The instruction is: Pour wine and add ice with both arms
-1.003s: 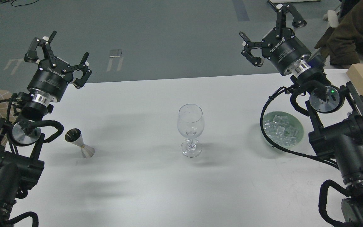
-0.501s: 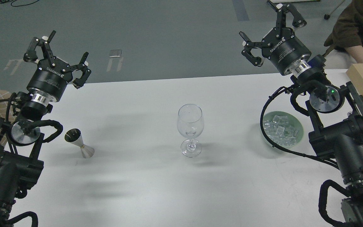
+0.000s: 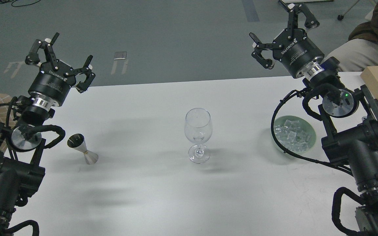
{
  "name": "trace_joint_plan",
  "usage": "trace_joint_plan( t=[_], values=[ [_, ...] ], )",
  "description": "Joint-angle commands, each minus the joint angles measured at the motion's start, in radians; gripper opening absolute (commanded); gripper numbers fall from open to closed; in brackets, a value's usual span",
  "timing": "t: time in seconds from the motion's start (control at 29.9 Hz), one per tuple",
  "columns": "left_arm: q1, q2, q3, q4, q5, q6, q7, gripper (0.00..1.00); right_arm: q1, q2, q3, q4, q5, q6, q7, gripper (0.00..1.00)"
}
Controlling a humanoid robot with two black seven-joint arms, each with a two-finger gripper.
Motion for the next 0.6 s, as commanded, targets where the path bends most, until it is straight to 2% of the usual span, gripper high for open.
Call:
trace_joint_plan(
  t=[0.0,0.57],
  values=[
    [-0.002,0.003,0.000,0.000,0.000,0.000,-0.001,0.98,0.000,0.000,0.001,0.001,0.000,0.000,0.000,1.00],
    [-0.002,0.003,0.000,0.000,0.000,0.000,-0.007,0.98,0.002,0.000,0.001,-0.001,0.000,0.000,0.000,1.00]
  ],
)
